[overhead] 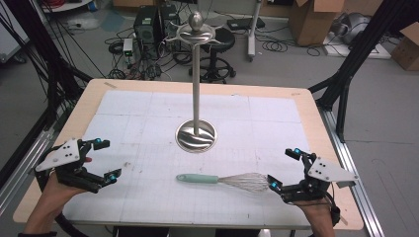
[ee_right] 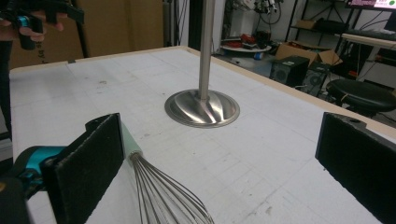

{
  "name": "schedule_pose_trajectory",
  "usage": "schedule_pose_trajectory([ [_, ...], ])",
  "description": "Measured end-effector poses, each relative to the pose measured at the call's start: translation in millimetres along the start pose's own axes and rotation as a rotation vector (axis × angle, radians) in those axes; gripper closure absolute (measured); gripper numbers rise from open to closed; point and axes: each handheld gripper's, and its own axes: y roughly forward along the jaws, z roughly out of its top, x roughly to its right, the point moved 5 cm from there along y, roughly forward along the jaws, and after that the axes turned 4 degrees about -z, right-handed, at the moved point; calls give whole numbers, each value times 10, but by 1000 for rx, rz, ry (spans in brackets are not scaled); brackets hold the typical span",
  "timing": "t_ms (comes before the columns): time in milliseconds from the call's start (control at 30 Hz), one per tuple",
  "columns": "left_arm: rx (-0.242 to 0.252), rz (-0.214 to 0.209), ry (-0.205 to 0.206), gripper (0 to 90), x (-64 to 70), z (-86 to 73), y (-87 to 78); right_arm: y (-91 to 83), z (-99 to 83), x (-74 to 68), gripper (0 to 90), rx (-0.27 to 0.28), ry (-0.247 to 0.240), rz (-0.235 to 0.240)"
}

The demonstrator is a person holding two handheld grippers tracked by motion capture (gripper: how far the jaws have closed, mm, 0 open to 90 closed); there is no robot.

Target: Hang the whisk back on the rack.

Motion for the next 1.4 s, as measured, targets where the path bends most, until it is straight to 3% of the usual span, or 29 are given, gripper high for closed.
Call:
schedule_pose_trajectory([
  [300, 21, 9, -8, 17, -27, -12, -41, 80, 24, -22, 1, 1, 1, 18],
  [600, 4, 0, -3, 17, -19, -41, 11, 110, -4, -42, 1, -24, 6, 27],
  [800, 19, 7, -8, 17, -16, -20, -29, 141, 67, -67, 1, -30, -4, 37],
  [1167, 7, 5, -5, 17, -15, -38, -9, 466, 255, -202, 1, -116, -61, 113],
  [1400, 15, 8, -8, 17, -19, -30, -21, 598, 382, -218, 1, -166, -97, 142],
])
